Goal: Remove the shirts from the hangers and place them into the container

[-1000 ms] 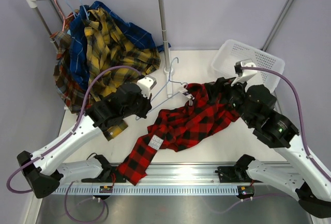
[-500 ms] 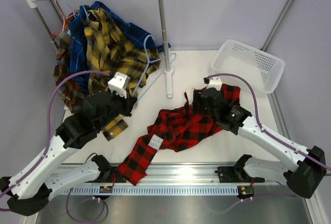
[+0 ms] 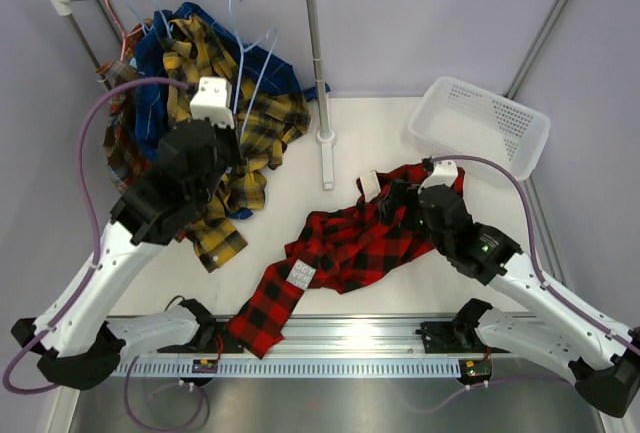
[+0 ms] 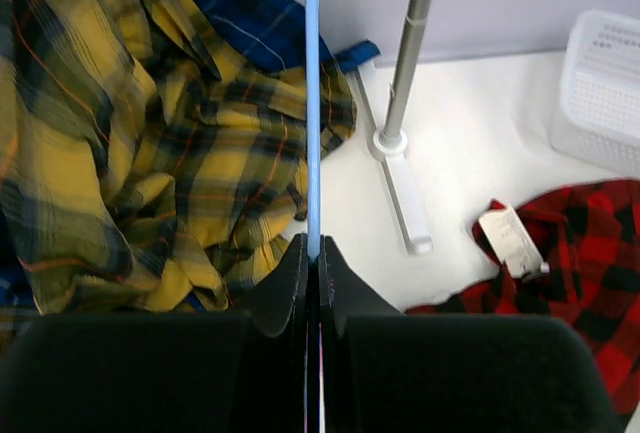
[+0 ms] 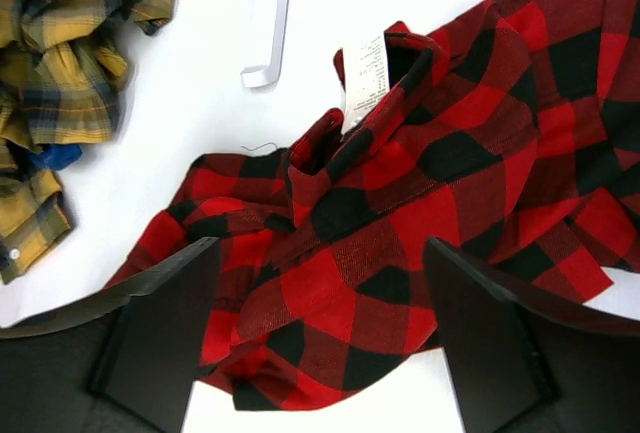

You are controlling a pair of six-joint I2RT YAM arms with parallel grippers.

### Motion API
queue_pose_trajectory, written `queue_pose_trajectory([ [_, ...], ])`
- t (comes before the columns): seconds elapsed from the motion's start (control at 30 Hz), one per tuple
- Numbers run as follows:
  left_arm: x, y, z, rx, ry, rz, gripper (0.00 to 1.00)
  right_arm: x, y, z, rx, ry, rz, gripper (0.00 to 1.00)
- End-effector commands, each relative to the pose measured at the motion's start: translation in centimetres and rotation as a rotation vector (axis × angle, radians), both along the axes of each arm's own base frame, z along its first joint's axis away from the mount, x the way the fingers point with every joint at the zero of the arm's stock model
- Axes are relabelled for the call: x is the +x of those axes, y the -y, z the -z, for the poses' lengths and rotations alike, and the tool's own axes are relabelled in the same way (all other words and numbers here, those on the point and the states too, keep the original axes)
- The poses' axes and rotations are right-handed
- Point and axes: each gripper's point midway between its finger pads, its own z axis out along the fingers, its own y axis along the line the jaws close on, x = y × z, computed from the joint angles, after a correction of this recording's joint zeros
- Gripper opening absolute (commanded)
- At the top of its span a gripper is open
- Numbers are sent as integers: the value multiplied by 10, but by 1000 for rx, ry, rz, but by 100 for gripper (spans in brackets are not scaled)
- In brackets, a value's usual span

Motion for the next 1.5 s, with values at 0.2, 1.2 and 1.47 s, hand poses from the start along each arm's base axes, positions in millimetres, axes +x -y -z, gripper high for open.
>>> queue_pose_trajectory([
  [0.2,70,10,-79,-17,126,-58,0,-21,19,-17,51,50,2,99],
  [1.2,88,-1,-38,-15,30,-36,99,-5,2,54,-80,-180,66,99],
  [1.47,25,-50,-40,-36,111,-121,99,27,-15,95,-107,-311,229,99],
])
